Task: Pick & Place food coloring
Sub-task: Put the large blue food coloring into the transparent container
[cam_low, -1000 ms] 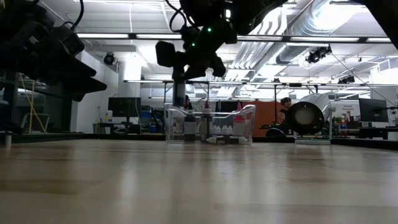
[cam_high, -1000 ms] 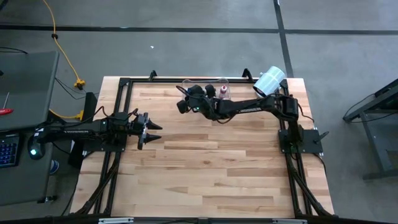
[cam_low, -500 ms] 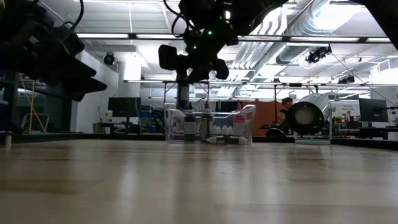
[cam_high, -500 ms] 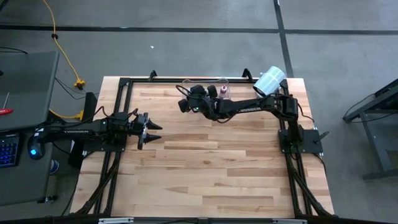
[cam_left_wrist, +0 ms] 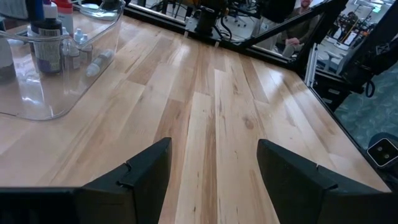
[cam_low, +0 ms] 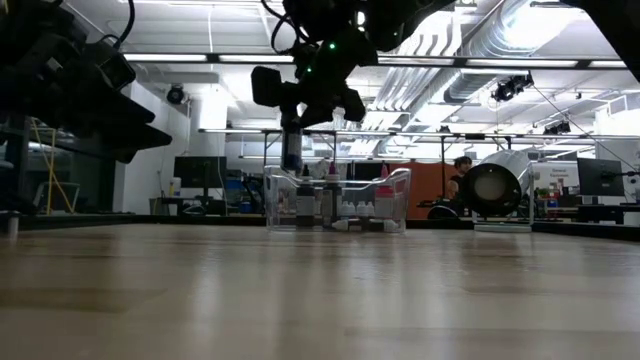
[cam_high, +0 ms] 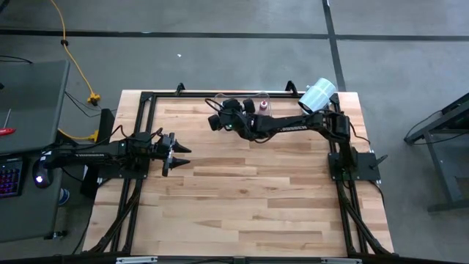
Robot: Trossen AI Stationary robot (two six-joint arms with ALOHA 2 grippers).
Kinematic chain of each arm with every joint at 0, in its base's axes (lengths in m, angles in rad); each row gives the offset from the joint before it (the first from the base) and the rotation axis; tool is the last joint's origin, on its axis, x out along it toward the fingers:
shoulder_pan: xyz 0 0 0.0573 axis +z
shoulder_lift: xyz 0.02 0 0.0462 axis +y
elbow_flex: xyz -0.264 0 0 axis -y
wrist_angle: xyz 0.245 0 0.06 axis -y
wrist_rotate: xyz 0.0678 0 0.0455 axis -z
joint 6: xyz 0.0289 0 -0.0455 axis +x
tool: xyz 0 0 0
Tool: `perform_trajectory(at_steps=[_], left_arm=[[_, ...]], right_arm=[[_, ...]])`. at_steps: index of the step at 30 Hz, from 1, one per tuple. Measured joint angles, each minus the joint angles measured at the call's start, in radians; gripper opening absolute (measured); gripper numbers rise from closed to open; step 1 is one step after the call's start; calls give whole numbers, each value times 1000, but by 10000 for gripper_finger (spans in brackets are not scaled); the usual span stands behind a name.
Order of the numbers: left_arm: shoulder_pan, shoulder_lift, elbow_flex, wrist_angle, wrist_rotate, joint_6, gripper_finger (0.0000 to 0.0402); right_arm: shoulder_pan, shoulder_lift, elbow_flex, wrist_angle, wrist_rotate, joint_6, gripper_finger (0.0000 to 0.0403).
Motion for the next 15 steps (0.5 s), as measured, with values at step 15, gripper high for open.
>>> perform_trajectory(at_steps=[15], left_arm=[[0,0,0,0,4,0,234]], right_arm=[[0,4,-2,-52,15,52,113]])
